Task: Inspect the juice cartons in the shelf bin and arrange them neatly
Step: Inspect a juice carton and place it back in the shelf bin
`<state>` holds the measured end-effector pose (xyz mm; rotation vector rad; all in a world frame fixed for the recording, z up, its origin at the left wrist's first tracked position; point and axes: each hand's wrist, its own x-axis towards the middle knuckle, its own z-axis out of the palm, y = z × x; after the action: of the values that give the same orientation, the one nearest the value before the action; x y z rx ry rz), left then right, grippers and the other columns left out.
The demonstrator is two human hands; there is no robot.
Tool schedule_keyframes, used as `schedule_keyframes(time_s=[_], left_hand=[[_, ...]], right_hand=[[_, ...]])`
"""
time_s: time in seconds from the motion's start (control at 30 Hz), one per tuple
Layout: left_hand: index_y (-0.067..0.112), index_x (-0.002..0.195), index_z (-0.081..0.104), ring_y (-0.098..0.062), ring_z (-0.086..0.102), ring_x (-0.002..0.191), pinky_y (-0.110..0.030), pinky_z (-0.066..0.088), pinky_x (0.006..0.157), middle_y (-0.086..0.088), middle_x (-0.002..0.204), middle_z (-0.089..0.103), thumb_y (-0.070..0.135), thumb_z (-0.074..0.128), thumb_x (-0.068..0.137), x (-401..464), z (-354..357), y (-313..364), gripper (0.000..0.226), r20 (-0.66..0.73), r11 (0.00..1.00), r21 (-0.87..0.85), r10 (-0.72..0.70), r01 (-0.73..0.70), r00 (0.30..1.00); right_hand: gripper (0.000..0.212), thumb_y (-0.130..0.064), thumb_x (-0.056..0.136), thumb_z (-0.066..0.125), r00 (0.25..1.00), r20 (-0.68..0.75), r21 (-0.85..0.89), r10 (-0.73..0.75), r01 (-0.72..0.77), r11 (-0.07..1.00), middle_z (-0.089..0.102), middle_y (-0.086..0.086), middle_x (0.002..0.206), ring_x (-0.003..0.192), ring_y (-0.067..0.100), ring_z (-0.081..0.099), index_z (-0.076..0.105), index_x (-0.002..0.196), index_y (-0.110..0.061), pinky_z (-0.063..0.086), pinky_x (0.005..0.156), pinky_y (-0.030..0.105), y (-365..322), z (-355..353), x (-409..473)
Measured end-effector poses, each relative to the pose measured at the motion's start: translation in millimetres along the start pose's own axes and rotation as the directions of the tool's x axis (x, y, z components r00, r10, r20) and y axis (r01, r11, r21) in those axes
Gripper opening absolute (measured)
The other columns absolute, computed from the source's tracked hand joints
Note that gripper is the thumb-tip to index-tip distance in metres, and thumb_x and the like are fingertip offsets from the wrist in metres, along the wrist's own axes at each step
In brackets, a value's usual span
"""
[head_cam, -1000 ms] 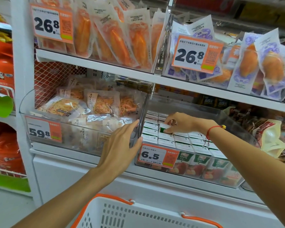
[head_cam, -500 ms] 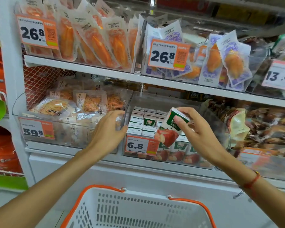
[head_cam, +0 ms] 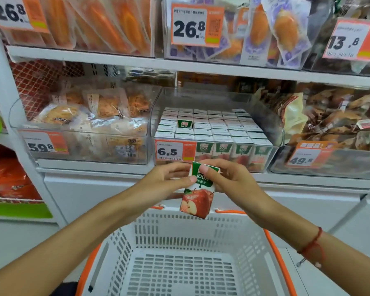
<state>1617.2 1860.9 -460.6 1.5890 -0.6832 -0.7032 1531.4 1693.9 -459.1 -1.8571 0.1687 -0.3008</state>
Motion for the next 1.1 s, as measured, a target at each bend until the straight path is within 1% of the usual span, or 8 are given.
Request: schedule_keyframes(time_s=[0.13,0.23,0.37,0.5,0.63,0.83,0.93,1.1], left_hand=[[0.03,0.119,0.064,-0.004,0.067,0.107,-0.026,0.056,0.087,0.01,0.116,0.071,0.029,0.069,0.087,-1.4,2.3,-12.1,0.033,-0.021,0.998,-0.03,-0.057,0.057,0.998],[0.026,0.121,0.063,-0.006,0.066,0.108,-0.034,0.054,0.094,0.007,0.118,0.07,0.029,0.069,0.088,1.8,4.6,-13.8,0.034,-0.085,0.996,-0.043,-0.087,0.083,0.993],[0.024,0.122,0.061,-0.007,0.067,0.106,-0.031,0.056,0.092,0.006,0.119,0.069,0.028,0.068,0.088,2.3,6.8,-10.9,0.035,-0.095,0.993,-0.054,-0.107,0.102,0.99],[0.025,0.122,0.061,-0.006,0.067,0.106,-0.027,0.057,0.089,0.006,0.118,0.069,0.027,0.068,0.089,2.3,5.6,-11.7,0.034,-0.109,0.991,-0.087,-0.109,0.099,0.988],[0.023,0.116,0.064,-0.007,0.07,0.1,-0.02,0.058,0.074,0.006,0.109,0.074,0.025,0.065,0.091,4.4,3.3,-14.2,0.025,-0.125,0.971,-0.229,-0.099,0.069,0.987],[0.023,0.126,0.06,-0.011,0.069,0.105,-0.018,0.057,0.077,0.002,0.113,0.074,0.024,0.064,0.09,4.5,-0.9,-19.5,0.036,-0.1,0.945,-0.322,-0.097,0.06,0.99],[0.026,0.121,0.065,-0.008,0.07,0.101,-0.019,0.056,0.079,0.004,0.109,0.075,0.023,0.07,0.087,3.6,-1.5,-21.4,0.034,-0.246,0.973,-0.224,-0.118,0.063,0.962],[0.033,0.124,0.064,-0.005,0.069,0.1,-0.027,0.055,0.09,0.01,0.104,0.075,0.035,0.071,0.084,-0.3,5.4,-15.7,0.04,-0.219,0.987,-0.12,-0.128,0.103,0.967]], right_hand=[[0.033,-0.029,0.092,0.064,0.983,0.05,0.054,0.178,-0.18,0.982,0.062,0.001,0.124,0.108,0.013,0.065,0.06,0.123,-0.017,0.057,0.08,0.024,9.4,-1.1,-0.1],[0.035,-0.031,0.093,0.062,0.959,0.117,0.108,0.259,-0.272,0.956,0.067,0.007,0.12,0.105,0.016,0.067,0.059,0.124,-0.015,0.056,0.089,0.031,12.6,-8.4,1.4],[0.042,-0.041,0.089,0.062,0.961,0.128,0.058,0.245,-0.253,0.966,0.071,0.012,0.111,0.105,0.026,0.067,0.066,0.114,-0.009,0.055,0.094,0.036,20.9,-17.2,1.0],[0.032,-0.019,0.088,0.068,0.959,0.175,0.104,0.225,-0.245,0.964,0.069,0.013,0.114,0.107,0.024,0.067,0.063,0.12,-0.013,0.054,0.095,0.035,23.5,-19.7,1.0],[0.052,-0.004,0.082,0.073,0.96,0.225,0.057,0.168,-0.185,0.981,0.069,0.007,0.109,0.105,0.024,0.067,0.057,0.128,-0.022,0.052,0.096,0.035,23.6,-14.6,-0.2],[0.051,-0.014,0.073,0.083,0.985,0.083,-0.043,0.154,-0.151,0.988,0.069,-0.002,0.099,0.089,0.018,0.07,0.06,0.115,-0.031,0.054,0.069,0.018,16.1,-2.9,-4.0],[0.055,-0.021,0.068,0.087,0.993,-0.024,-0.169,0.12,-0.122,0.978,0.067,-0.004,0.096,0.083,0.013,0.067,0.06,0.114,-0.03,0.05,0.057,0.016,14.5,3.6,-6.6],[0.056,-0.037,0.061,0.089,0.996,-0.089,-0.335,0.013,-0.042,0.941,0.066,-0.009,0.089,0.077,0.006,0.066,0.058,0.108,-0.036,0.058,0.071,0.03,17.3,8.8,-13.5]])
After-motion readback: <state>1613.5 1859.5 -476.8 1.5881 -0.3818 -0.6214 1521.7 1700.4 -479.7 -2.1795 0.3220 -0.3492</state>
